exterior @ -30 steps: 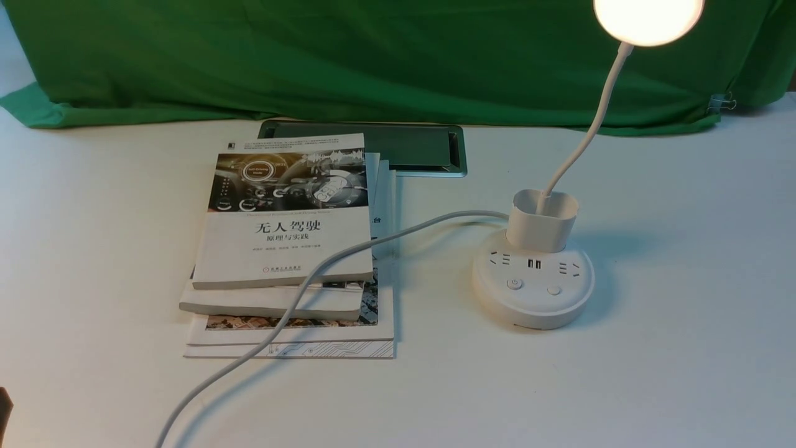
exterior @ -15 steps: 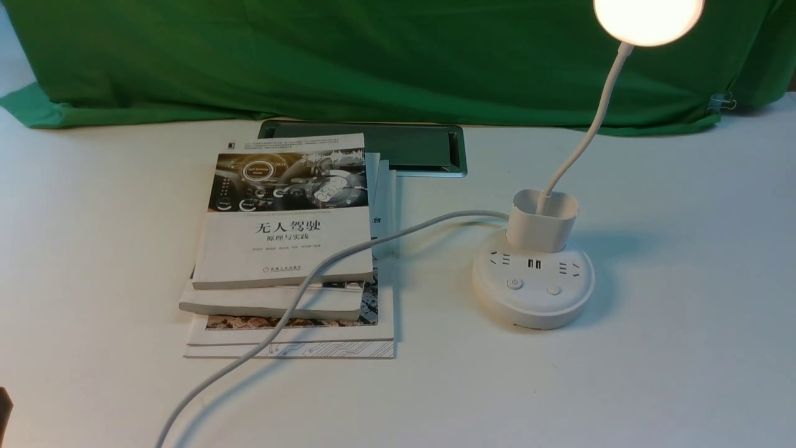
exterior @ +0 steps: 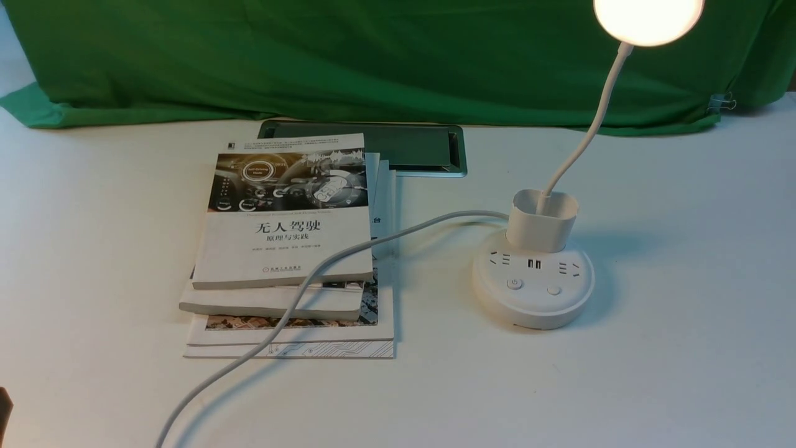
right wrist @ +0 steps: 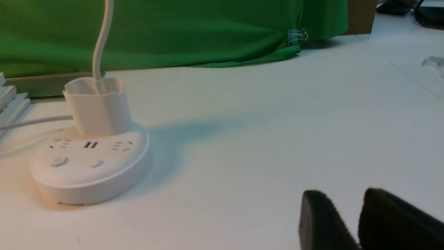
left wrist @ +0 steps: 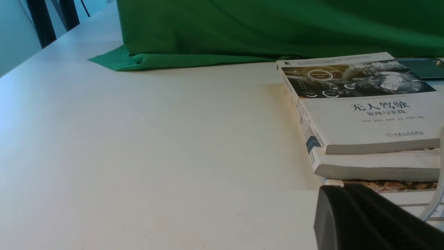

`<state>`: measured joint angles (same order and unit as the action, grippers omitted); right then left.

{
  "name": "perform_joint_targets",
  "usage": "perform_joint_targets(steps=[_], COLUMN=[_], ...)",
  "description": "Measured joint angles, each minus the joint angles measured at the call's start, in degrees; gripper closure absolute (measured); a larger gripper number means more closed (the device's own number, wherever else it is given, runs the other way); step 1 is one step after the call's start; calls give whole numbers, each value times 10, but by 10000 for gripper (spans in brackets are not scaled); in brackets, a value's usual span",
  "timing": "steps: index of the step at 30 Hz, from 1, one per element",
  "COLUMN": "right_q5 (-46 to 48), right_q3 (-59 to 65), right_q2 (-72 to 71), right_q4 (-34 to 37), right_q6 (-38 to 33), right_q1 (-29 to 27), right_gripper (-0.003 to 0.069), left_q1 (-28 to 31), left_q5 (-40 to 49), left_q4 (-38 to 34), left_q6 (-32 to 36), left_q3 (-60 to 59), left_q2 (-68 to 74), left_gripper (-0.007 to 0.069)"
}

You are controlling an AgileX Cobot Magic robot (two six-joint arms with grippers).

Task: Turn on the desk lamp on the white desktop with your hand.

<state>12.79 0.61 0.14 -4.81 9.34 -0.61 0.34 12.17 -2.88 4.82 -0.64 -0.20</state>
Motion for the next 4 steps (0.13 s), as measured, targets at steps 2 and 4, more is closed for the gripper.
perform_joint_targets(steps=[2, 4], right_q5=[0, 0], right_q3=[0, 0], right_q2=[0, 0], right_q4=[0, 0], right_q6=[0, 0], right_q1=[0, 0], right_gripper=[422, 422], left_q1=[0, 0], left_q5=[0, 0], left_q4=[0, 0], left_q6=[0, 0], left_q3=[0, 0], left_q2=[0, 0], left_gripper=[603, 603])
